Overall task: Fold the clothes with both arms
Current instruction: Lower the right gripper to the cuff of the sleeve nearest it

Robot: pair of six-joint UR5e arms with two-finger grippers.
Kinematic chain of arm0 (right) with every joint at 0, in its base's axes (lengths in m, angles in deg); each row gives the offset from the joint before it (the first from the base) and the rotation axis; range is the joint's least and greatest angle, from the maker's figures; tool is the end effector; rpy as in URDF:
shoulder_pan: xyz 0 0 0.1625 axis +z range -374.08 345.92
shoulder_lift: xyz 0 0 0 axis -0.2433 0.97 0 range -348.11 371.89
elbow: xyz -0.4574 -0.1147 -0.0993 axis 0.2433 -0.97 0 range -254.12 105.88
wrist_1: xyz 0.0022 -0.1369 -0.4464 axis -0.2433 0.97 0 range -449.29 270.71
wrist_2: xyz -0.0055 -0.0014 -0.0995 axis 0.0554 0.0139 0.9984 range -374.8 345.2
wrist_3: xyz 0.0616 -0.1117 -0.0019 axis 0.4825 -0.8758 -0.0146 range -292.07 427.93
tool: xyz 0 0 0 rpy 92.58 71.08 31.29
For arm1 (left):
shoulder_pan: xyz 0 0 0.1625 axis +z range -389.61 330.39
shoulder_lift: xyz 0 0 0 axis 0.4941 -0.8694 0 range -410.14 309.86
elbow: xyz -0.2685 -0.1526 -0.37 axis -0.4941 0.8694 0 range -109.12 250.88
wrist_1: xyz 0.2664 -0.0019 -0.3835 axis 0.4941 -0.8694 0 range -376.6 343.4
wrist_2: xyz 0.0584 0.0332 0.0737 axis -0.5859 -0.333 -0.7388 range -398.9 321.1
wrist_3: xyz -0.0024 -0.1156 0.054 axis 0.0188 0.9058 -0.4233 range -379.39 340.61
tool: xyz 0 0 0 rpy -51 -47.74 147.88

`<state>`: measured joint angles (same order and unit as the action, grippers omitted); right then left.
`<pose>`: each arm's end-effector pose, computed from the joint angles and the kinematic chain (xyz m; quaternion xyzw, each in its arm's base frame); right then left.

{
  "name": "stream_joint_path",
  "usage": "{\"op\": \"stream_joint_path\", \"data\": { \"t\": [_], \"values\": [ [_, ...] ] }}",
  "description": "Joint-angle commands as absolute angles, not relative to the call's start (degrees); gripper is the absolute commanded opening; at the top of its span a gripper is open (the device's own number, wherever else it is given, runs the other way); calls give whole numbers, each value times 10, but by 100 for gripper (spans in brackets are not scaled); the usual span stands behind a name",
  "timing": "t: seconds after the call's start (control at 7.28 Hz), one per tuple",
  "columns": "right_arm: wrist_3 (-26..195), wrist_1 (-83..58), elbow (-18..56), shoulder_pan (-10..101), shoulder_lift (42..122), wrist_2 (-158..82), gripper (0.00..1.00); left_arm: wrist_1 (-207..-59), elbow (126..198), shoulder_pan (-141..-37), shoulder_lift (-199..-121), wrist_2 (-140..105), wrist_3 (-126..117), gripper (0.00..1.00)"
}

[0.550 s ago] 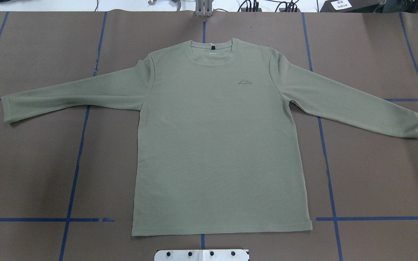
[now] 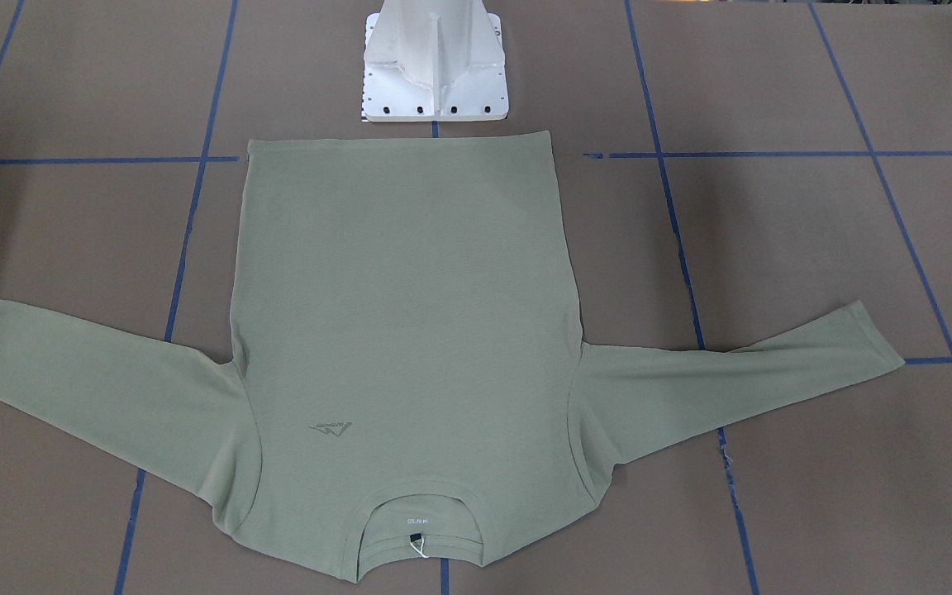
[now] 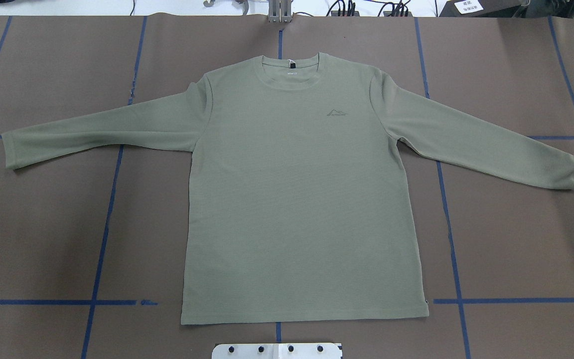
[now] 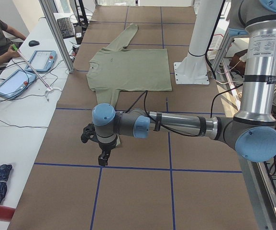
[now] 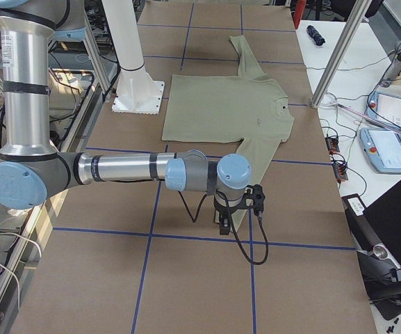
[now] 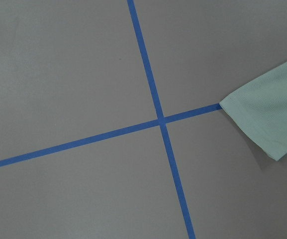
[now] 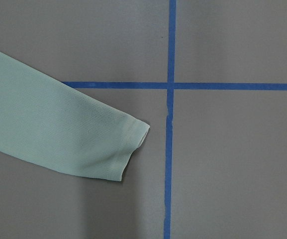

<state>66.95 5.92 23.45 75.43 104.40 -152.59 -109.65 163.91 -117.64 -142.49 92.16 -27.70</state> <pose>0.0344 -0.5244 0.6905 0.0006 -0.4051 -0.0112 0.9142 -0.0296 -0.5793 0.6828 0.0880 0.3454 0.1092 0.9279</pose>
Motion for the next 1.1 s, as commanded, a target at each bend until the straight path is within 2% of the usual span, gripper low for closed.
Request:
{"op": "stream_joint_path", "data": {
  "t": [0.0,0.14,0.41,0.69,0.96],
  "values": [
    [718,20,227,715,1034,-1523,100,-1112,1640,-1174,-1439,927,-279,100],
    [755,3,223,712,1003,-1521,100,-1158,1639,-1173,-1444,926,-275,100],
    [758,-57,174,695,1023,-1523,100,-1213,1605,-1166,-1438,930,-273,100],
    [798,-253,103,676,1060,-1504,100,-1228,1593,-1164,-1451,943,-265,100],
    [889,-320,85,597,1053,-1473,100,-1249,1589,-1161,-1451,939,-266,100]
  ]
}}
